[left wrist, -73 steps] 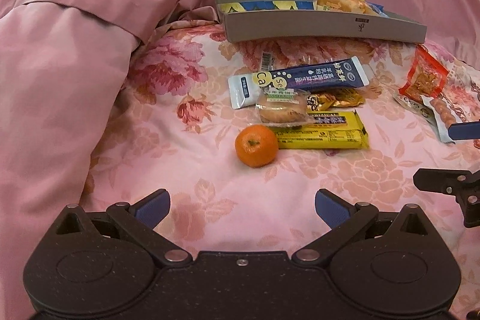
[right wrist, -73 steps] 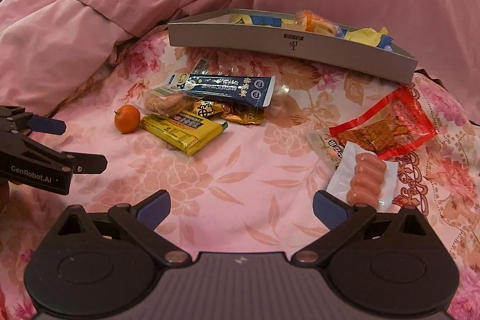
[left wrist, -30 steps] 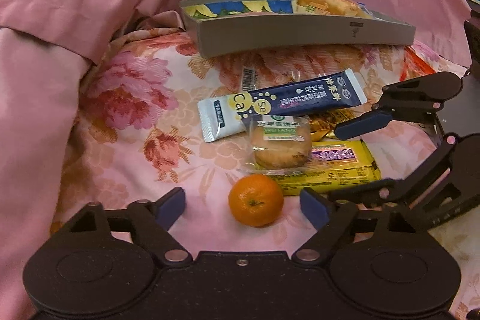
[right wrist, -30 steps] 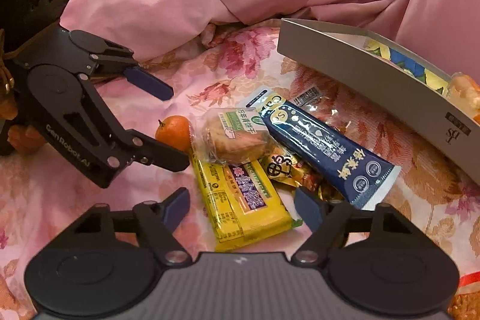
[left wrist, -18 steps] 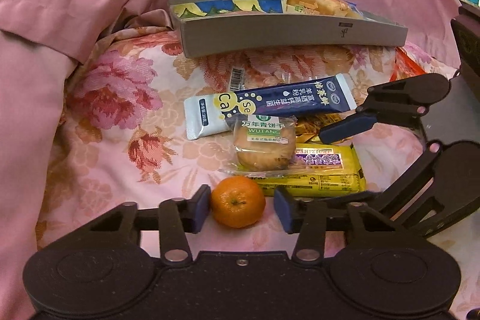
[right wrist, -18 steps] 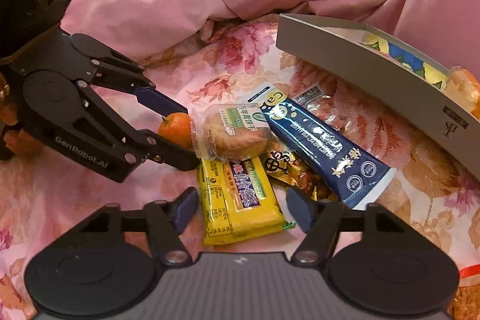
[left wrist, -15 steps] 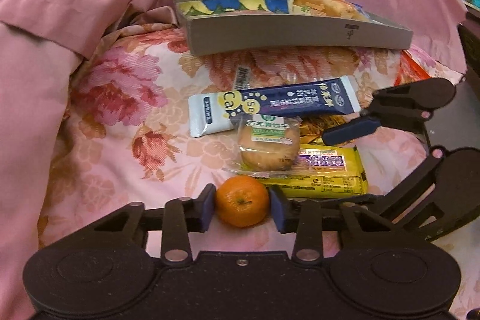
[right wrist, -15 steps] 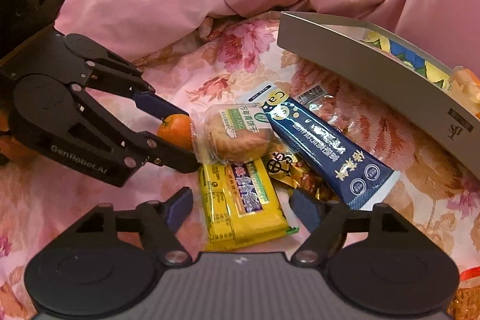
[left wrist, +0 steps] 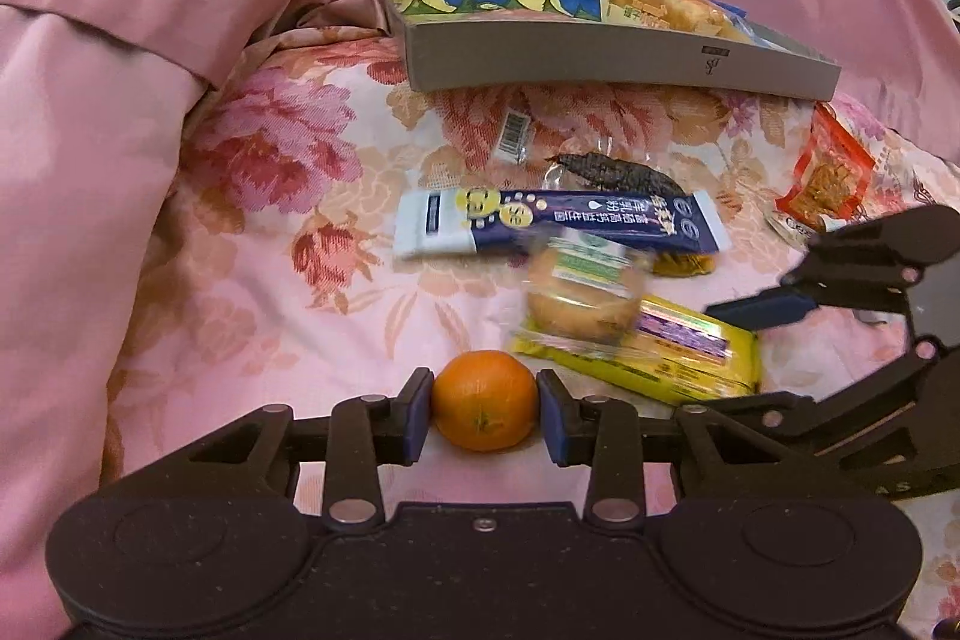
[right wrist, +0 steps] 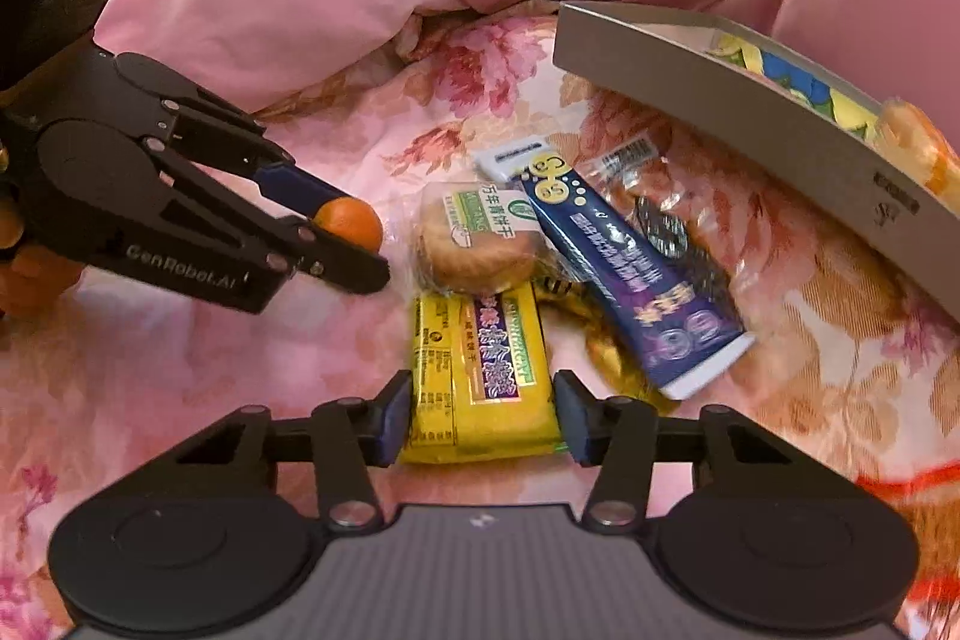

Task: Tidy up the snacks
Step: 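Lift the mandarin with left tool while right tool grasps the yellow snack bar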

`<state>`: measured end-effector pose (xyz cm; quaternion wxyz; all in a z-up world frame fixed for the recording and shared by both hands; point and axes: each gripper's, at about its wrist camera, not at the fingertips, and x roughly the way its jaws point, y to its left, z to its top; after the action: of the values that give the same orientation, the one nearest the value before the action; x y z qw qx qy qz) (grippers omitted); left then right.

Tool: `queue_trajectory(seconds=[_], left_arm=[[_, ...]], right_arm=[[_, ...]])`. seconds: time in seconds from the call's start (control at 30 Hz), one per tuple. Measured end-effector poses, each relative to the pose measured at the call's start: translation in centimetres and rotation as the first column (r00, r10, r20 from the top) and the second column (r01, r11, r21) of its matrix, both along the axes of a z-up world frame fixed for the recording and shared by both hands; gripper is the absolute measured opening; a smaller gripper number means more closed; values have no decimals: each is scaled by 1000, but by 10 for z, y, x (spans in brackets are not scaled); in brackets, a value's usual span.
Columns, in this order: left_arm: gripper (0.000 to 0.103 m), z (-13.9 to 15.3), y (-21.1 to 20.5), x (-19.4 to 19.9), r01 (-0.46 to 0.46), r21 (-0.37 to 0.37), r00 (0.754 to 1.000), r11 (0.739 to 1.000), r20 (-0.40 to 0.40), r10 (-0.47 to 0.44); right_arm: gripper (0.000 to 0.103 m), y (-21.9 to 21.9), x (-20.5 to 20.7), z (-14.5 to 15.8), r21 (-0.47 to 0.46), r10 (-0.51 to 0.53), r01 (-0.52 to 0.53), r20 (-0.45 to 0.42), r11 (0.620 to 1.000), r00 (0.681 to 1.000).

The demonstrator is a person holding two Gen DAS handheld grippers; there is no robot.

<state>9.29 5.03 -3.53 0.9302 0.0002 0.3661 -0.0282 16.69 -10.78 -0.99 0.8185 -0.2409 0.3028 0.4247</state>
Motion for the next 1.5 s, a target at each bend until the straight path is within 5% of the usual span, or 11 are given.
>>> queue_trajectory(seconds=[0.37,0.87,1.23,1.5], left_arm=[[39,-2,-1,-21,11,-17,1000,1000,-27,-12],[41,-6,-10,-19,61,62,998,996,-34,-59],[38,-5,-14,-25,62,84,998,995,-24,-60],[38,-1,-28,-32,104,55,994,993,-23,-103]], right_arm=[[53,-33,-42,5,3,-92,92,-95,996,991],[75,-12,-35,-12,55,-84,85,-20,995,996],[52,-15,-51,-12,62,-97,96,16,993,995],[52,-6,-66,-8,-105,-57,83,233,991,971]])
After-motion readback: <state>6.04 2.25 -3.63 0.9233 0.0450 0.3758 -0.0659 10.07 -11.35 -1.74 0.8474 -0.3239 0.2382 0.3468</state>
